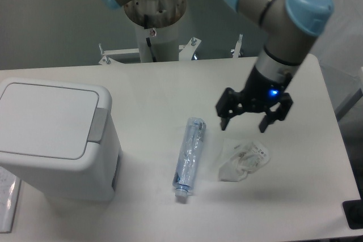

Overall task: Open the trash can
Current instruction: 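Move the gripper over the white trash can's lid edge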

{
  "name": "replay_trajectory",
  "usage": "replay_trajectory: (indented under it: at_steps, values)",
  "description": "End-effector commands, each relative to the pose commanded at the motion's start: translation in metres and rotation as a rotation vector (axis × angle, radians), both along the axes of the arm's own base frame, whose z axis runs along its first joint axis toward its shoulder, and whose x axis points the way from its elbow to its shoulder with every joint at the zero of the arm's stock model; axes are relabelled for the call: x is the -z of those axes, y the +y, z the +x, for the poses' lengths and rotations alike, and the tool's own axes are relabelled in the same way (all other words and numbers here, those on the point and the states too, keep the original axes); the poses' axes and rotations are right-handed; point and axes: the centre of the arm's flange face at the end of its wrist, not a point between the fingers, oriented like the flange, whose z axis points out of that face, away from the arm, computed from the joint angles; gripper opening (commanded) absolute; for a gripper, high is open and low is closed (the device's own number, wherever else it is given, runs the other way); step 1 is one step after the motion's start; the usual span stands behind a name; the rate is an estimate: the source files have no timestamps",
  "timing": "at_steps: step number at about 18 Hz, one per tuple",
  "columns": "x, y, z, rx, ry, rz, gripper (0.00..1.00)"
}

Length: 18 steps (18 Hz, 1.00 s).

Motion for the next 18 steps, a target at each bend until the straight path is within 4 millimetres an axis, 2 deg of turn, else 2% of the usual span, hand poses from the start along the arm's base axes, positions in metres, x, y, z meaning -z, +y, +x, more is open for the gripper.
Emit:
replay_trajectory:
  at_steps: [4, 10, 12, 18]
  values:
    - [-0.005, 0.032, 0.039, 0.008, -0.050, 0.027, 1.00]
    - [-0.041, 0.054, 0.094, -0.047, -0.045, 0.085, 1.00]
    - [-0.042, 0.054, 0.099, -0.059, -0.051, 0.099, 1.00]
    - [-0.034, 0.077, 0.137, -0.011, -0.044, 0.120, 1.00]
